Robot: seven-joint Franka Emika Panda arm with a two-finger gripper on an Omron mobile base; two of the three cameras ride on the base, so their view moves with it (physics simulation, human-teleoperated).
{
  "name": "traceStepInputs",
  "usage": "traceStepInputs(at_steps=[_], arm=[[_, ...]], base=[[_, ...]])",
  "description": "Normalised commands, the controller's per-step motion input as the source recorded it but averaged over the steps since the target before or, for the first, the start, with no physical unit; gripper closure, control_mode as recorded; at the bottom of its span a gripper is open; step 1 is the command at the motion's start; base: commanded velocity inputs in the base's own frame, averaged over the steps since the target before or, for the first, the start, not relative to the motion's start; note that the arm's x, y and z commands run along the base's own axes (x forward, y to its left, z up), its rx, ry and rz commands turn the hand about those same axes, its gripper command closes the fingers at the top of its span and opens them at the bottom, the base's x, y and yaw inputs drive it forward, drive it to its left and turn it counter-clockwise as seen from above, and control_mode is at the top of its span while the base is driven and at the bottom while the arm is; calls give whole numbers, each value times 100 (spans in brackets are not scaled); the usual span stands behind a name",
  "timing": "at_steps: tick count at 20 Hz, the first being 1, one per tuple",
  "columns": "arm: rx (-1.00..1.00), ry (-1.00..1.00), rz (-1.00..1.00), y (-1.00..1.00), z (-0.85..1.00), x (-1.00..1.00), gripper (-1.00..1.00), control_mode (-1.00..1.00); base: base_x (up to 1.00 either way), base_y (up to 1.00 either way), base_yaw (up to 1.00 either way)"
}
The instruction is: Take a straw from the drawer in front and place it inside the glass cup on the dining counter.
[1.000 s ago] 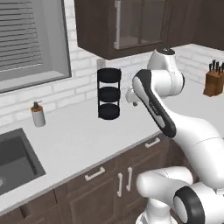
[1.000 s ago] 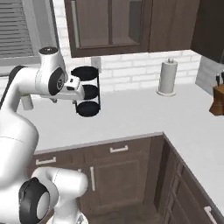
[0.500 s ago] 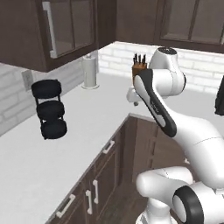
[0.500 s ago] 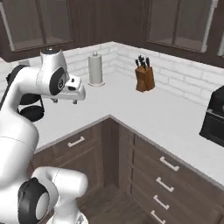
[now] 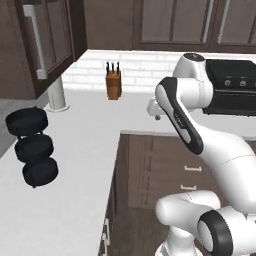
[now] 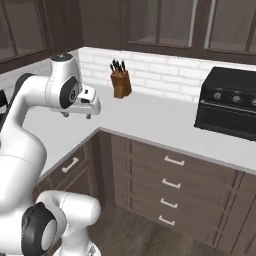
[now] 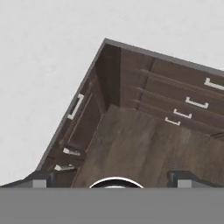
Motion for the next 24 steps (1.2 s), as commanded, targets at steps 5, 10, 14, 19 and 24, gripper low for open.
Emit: traceStepInputs(at_steps=[5, 10, 14, 19, 24], arm=[[0, 0, 0, 0, 0, 0, -100, 100], [38, 11, -34, 2, 0, -38, -100, -100], [59, 12, -22, -50, -8, -11, -100, -100], [54, 8, -3, -47, -63, 18, -100, -100], [42, 7, 0, -7, -99, 39, -100, -100]], base=[[-41, 68, -49], [0, 0, 0], [0, 0, 0], [0, 0, 0], [0, 0, 0]])
